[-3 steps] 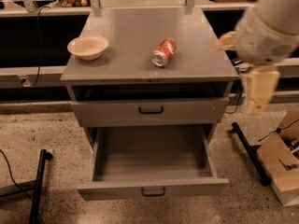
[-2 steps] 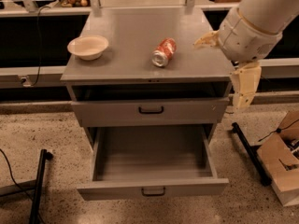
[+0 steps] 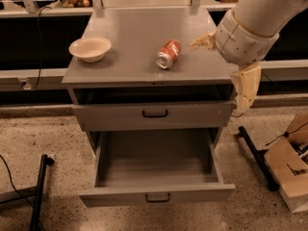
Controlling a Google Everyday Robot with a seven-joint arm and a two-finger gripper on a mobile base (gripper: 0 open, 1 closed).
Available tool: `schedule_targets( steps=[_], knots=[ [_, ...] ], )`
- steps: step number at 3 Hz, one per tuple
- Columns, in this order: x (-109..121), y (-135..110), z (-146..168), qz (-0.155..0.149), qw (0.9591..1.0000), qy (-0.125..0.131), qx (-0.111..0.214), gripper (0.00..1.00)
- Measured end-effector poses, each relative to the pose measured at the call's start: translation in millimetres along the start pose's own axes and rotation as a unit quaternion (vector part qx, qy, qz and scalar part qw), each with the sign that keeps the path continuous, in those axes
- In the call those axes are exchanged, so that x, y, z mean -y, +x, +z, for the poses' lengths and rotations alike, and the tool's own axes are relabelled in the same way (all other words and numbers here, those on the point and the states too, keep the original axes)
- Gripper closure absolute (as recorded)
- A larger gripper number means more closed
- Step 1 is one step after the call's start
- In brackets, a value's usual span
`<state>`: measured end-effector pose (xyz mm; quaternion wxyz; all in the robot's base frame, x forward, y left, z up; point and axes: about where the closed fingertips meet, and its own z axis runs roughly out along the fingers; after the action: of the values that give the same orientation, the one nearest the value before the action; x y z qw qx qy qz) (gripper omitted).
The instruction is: Place coke can into middle drawer
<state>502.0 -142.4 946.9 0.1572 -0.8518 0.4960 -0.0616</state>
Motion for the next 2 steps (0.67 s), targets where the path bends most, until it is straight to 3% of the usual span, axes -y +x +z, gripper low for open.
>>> schedule_targets(
  steps=[1,2],
  knots=[
    [18,17,7,-0.041,0.9987,0.027,0.013,0.00],
    [33,21,-7,-0.085,0.9950,0.051,0.009,0.00]
  ],
)
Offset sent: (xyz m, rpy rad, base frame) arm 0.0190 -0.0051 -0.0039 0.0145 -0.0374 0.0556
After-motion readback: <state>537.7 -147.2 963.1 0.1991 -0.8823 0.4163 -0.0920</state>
